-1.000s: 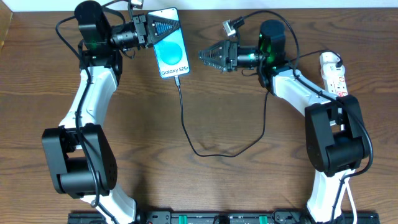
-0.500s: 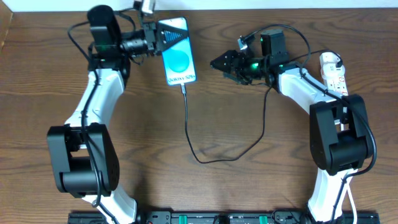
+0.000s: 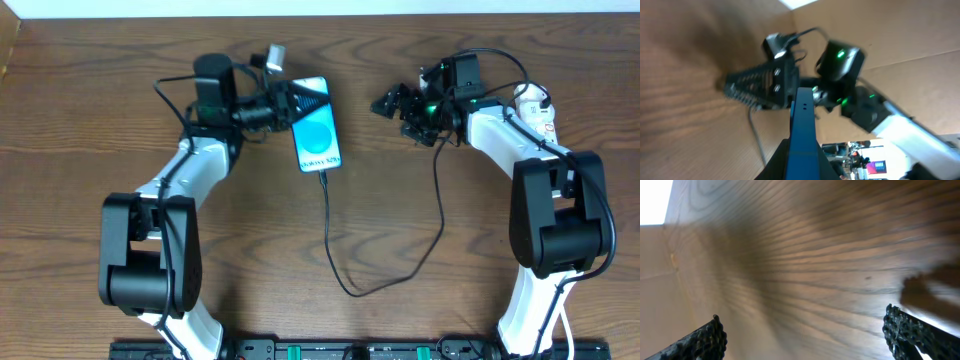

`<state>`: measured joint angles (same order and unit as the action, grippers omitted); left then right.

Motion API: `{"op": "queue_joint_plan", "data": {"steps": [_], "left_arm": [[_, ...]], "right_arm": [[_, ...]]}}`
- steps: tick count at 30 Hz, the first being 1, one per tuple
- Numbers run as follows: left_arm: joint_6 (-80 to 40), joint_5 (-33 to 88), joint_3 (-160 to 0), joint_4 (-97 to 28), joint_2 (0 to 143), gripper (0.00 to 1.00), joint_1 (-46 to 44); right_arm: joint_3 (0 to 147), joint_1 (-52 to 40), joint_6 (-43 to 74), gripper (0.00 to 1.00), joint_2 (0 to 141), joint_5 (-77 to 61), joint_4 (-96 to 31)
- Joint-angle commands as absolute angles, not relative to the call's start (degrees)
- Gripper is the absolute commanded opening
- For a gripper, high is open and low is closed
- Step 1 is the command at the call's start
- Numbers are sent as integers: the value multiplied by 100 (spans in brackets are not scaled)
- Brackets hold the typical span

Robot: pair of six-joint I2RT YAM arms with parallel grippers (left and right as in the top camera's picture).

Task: Plug charger to phone and switch on socket
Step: 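Lower the phone with the left gripper toward the table center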

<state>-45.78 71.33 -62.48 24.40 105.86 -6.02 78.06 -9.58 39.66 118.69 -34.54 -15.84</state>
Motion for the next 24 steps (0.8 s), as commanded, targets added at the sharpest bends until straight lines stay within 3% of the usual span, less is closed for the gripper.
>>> {"op": "queue_joint_plan", "data": {"steps": [1, 7, 24], "left_arm": [[-4001, 6539, -6108, 1990, 10704, 7, -867], [-3531, 4943, -6049, 504, 10943, 7, -1321], [-3492, 4794, -6049, 569, 11515, 7, -2132]], "right_arm": [[7859, -864, 3933, 99, 11716, -3144, -1632], [7861, -860, 3841, 99, 11445, -3111, -1632], [7861, -878, 3435, 99, 10554, -2733, -1894]]}}
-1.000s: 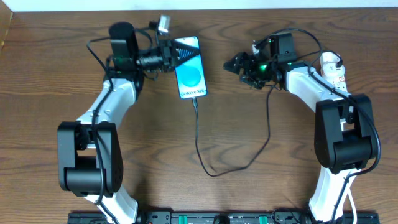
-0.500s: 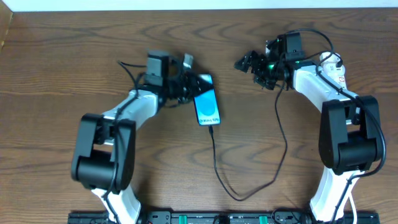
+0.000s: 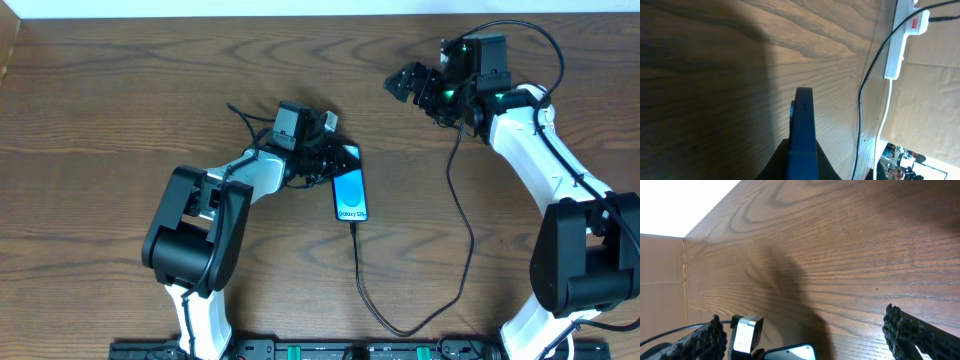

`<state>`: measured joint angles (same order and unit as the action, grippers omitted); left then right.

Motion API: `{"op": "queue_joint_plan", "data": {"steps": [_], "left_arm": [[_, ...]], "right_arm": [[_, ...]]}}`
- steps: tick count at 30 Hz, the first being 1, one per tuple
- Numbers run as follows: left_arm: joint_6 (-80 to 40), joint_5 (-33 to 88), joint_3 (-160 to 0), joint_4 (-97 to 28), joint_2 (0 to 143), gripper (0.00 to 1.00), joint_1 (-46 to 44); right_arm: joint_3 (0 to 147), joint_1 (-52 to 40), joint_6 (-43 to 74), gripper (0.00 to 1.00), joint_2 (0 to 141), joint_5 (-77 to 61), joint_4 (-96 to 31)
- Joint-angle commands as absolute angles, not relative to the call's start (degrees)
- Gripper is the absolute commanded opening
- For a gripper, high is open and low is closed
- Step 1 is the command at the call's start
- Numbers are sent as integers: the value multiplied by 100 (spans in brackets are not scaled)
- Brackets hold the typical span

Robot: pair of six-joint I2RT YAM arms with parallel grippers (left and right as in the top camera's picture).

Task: Plug charger to phone and switch on socket
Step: 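Lower the phone with the left gripper toward the table center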

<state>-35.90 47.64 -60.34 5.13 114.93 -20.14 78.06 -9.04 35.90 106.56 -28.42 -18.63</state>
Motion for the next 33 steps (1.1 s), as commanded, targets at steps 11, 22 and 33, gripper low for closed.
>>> {"op": "queue_joint_plan", "data": {"steps": [11, 22, 33], "left_arm": [[-3706, 4123, -6049, 561, 11544, 7, -2613], [-3887, 4130, -6049, 342, 11544, 7, -2613], [-3975, 4130, -6049, -25, 11552, 7, -2611]], "right_arm": [[7861, -943, 3415, 99, 10554, -2733, -1909], [7859, -1024, 3415, 99, 10554, -2731, -1907], [7859, -1024, 3415, 99, 10554, -2731, -1909]]}}
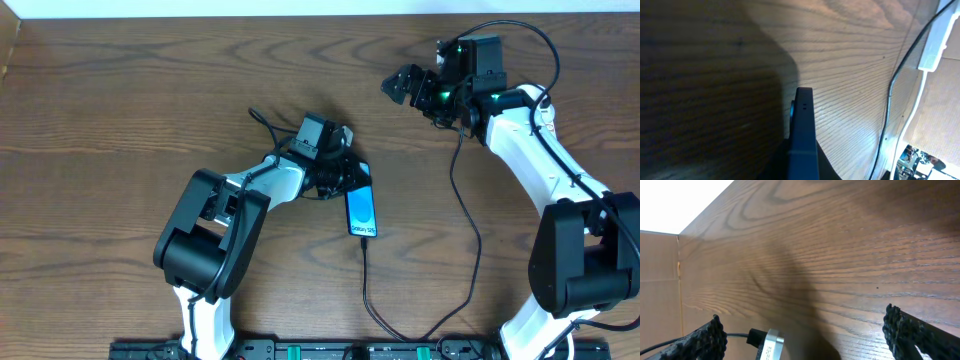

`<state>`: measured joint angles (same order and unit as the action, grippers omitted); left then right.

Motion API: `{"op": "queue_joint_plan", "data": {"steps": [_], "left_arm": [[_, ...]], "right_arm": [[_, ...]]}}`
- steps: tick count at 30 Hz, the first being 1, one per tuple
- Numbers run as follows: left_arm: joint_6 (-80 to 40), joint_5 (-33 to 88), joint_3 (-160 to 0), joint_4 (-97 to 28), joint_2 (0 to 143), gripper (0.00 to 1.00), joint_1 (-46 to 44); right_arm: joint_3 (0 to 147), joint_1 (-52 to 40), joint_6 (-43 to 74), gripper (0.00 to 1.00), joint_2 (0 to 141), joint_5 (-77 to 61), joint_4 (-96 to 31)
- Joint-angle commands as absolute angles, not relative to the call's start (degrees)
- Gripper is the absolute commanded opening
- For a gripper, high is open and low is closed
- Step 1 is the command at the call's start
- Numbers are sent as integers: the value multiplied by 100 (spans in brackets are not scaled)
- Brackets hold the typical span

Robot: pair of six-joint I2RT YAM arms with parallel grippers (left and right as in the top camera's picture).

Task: Plug charger to phone and switch on socket
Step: 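Lower the phone with the left gripper toward the table center, then lay the phone flat on the table with the left gripper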

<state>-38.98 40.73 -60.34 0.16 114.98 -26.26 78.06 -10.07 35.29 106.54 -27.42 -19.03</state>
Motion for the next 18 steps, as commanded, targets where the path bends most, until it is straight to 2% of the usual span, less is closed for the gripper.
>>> {"op": "queue_joint_plan", "data": {"steps": [1, 6, 12, 13, 16, 18], "left_arm": [[-3975, 4130, -6049, -25, 11555, 8, -2611], [-3972, 4125, -6049, -23, 11568, 8, -2613], [-3970, 4128, -6049, -23, 11568, 17, -2613], [-3970, 4125, -6049, -23, 11568, 26, -2613], [-3970, 4128, -6049, -23, 11568, 33, -2613], [-3968, 4121, -6049, -47, 11568, 43, -2613]], "right_arm": [[7861, -1024, 3415, 99, 10554, -2731, -1909], [7859, -1022, 3352, 99, 10554, -2729, -1909], [7859, -1022, 3354, 99, 10554, -2729, -1909], [7859, -1022, 3352, 99, 10554, -2729, -1909], [7859, -1022, 3352, 99, 10554, -2729, -1911], [7859, -1022, 3352, 99, 10554, -2729, -1911]]}}
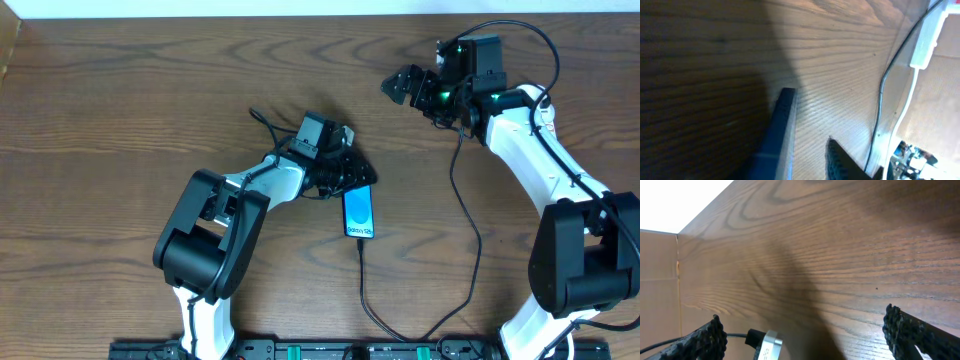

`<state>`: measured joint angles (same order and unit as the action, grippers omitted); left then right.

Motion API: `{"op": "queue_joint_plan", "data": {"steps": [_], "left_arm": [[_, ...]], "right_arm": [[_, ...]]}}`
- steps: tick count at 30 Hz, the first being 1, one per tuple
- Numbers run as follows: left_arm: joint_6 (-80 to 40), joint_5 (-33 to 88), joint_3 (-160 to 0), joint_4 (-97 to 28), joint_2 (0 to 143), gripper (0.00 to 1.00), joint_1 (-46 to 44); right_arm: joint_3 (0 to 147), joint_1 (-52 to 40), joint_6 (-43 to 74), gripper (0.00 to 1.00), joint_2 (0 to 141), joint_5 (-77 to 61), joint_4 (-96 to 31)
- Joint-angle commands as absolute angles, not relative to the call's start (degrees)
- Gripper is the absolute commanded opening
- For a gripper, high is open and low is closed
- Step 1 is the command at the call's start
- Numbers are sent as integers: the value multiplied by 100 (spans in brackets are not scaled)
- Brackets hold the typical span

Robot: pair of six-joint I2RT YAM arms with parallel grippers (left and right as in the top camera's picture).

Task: Plug charger to phone and switch on socket
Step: 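Lay the phone flat on the table with the left gripper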

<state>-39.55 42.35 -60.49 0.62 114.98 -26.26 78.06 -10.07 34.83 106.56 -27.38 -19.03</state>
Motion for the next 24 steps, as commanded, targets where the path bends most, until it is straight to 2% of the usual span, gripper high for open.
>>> {"op": "queue_joint_plan", "data": {"steps": [1, 4, 13, 16, 24], "left_arm": [[-3968, 4097, -6049, -73, 11568, 50, -2613], [-3970, 3739, -6049, -309, 11568, 57, -2613], [-3966, 2770, -6049, -1002, 11568, 59, -2611], [-3946, 2735, -6049, -1024, 11568, 62, -2611], [-3946, 2729, -6049, -1024, 11568, 63, -2611]], "right_arm": [[7859, -1022, 3352, 99, 10554, -2729, -1914], [7859, -1022, 3352, 99, 10554, -2729, -1929], [7859, -1022, 3330, 99, 10554, -2729, -1942], [7859, -1022, 3330, 99, 10554, -2727, -1946], [7859, -1024, 3310, 99, 10554, -2727, -1975]]}}
